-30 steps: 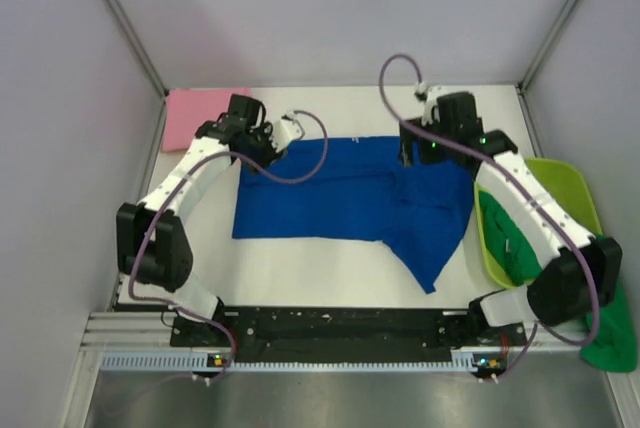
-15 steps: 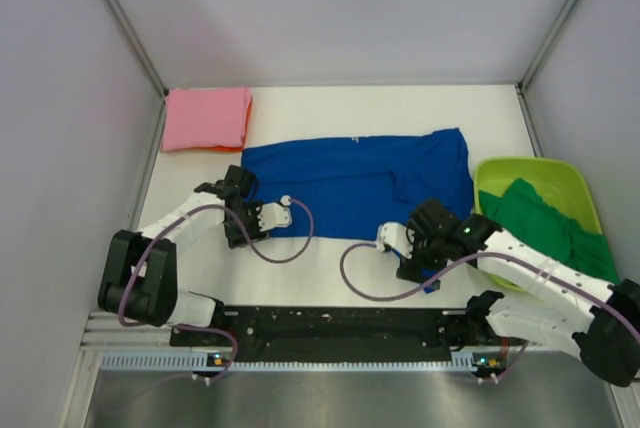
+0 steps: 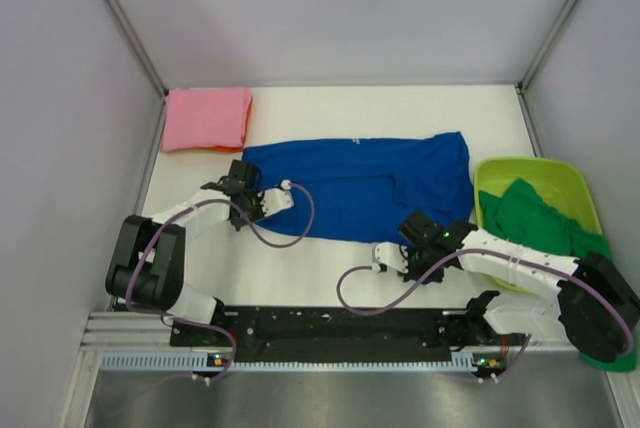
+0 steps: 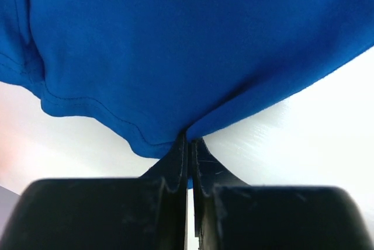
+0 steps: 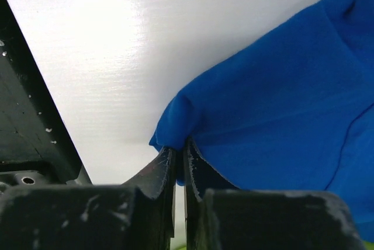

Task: Fold and stack the t-shirts
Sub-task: Grap the side of the flattened tshirt closest away from the robot with both arms, then fold the other side of the tshirt into a rectangle

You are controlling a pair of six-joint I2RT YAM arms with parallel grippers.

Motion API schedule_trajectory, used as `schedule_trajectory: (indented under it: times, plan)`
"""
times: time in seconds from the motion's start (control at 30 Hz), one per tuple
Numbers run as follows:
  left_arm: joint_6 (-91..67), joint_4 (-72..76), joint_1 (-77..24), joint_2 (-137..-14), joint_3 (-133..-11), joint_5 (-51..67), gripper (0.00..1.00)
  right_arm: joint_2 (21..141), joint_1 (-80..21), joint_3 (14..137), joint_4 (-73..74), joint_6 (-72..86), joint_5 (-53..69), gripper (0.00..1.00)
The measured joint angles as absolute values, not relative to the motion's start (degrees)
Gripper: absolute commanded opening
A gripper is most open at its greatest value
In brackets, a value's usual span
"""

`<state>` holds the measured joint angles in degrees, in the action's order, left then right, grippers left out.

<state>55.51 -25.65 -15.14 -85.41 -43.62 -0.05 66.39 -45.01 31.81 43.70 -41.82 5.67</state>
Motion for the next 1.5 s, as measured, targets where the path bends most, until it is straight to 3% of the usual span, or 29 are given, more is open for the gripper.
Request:
schedule_trajectory:
  times: [0.17, 0.4, 0.73, 0.93, 1.5]
  plan:
    - [53.15, -28.40, -15.09, -85.38, -45.04, -0.05, 0.00, 64.07, -43.62, 32.80, 44.01, -43.29, 6.85, 0.00]
    - [48.93, -33.32, -14.92, -88.99, -57.10, -1.19, 0.00, 60.53, -29.17, 43.35, 40.66, -46.41, 8.21, 0.00]
    - [43.97, -37.26, -13.85, -103.48, -73.56, -4.38, 0.00, 77.06, -12.19, 50.57, 29.12, -51.29, 11.46, 0.00]
    - [43.31, -38.79, -13.63, -107.20, -78.04, -6.13, 0.00, 85.21, -8.99, 53.78, 26.20, -53.78, 10.59, 0.00]
    - [43.11, -40.80, -13.56, -109.71, -78.19, -8.23, 0.00, 92.14, -6.57, 62.72, 20.95, -58.87, 9.74, 0.00]
